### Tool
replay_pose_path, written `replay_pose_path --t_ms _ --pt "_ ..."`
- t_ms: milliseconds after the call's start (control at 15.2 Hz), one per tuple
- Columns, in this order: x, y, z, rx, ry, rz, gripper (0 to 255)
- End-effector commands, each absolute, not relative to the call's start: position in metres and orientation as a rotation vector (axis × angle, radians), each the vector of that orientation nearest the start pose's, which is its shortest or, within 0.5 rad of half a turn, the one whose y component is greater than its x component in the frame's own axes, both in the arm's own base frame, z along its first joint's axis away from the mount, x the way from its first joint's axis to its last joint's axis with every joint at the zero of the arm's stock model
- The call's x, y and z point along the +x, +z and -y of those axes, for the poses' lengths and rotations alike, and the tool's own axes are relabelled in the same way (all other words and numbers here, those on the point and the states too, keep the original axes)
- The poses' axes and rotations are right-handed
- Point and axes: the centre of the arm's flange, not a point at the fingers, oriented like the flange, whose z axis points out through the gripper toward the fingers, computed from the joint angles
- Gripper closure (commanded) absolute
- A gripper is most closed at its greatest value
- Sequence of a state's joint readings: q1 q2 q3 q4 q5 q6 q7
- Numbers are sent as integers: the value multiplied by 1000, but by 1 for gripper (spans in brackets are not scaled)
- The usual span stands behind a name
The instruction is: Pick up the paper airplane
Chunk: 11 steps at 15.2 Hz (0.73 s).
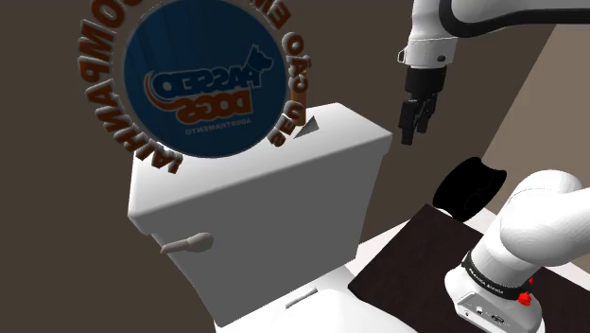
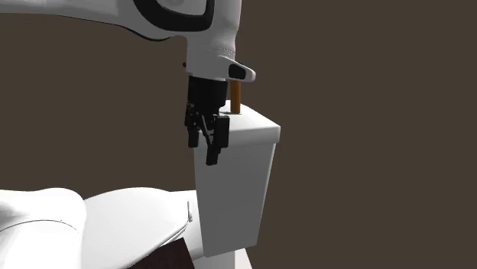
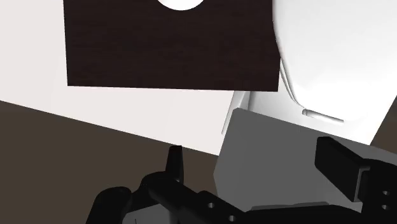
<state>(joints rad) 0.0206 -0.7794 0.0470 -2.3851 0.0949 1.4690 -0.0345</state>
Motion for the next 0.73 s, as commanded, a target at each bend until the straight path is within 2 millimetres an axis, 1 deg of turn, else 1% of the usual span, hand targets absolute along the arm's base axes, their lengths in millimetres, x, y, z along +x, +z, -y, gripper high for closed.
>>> replay_pose_path --t_ms 0,330,660 --pt "295 567 -35 -3071 212 137 0" --pt "298 592 -102 -3131 117 -273 0" --pt "318 613 -168 -3133 16 -696 0"
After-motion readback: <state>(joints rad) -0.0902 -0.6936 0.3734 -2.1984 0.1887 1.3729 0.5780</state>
